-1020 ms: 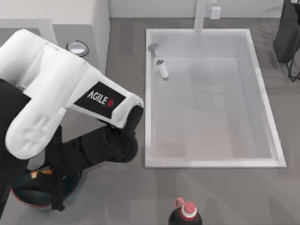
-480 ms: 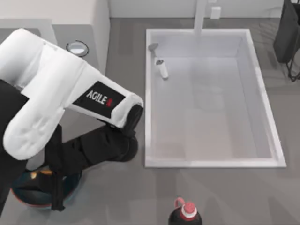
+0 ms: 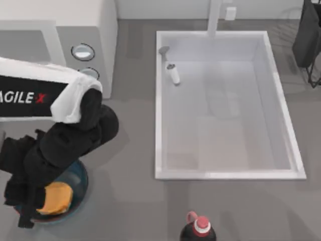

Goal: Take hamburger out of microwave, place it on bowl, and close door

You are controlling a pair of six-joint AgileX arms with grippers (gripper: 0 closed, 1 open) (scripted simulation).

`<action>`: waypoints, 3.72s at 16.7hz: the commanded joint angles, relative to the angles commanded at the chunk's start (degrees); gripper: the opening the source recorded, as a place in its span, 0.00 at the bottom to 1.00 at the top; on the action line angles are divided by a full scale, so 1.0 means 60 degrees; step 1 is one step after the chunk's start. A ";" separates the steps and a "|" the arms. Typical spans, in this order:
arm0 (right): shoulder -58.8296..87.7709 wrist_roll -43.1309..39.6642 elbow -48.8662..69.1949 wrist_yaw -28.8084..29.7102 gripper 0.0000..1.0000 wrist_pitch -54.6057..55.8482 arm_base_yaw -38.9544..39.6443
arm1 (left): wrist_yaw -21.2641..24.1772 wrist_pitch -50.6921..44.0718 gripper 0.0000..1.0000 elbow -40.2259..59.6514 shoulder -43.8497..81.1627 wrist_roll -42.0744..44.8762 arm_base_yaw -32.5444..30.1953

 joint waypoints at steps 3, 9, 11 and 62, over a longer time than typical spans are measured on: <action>0.0000 0.0000 0.0000 0.0000 1.00 0.0000 0.0000 | 0.0943 0.1609 1.00 -0.1744 -0.2890 0.3222 0.0779; 0.0000 0.0000 0.0000 0.0000 1.00 0.0000 0.0000 | 0.2845 0.5669 1.00 -0.5363 -0.9459 1.1342 0.2460; 0.0000 0.0000 0.0000 0.0000 1.00 0.0000 0.0000 | 0.3393 0.7114 1.00 -0.6441 -1.1553 1.3943 0.2982; 0.0000 0.0000 0.0000 0.0000 1.00 0.0000 0.0000 | 0.5229 1.2561 0.00 -0.3952 -1.5745 2.4892 0.7656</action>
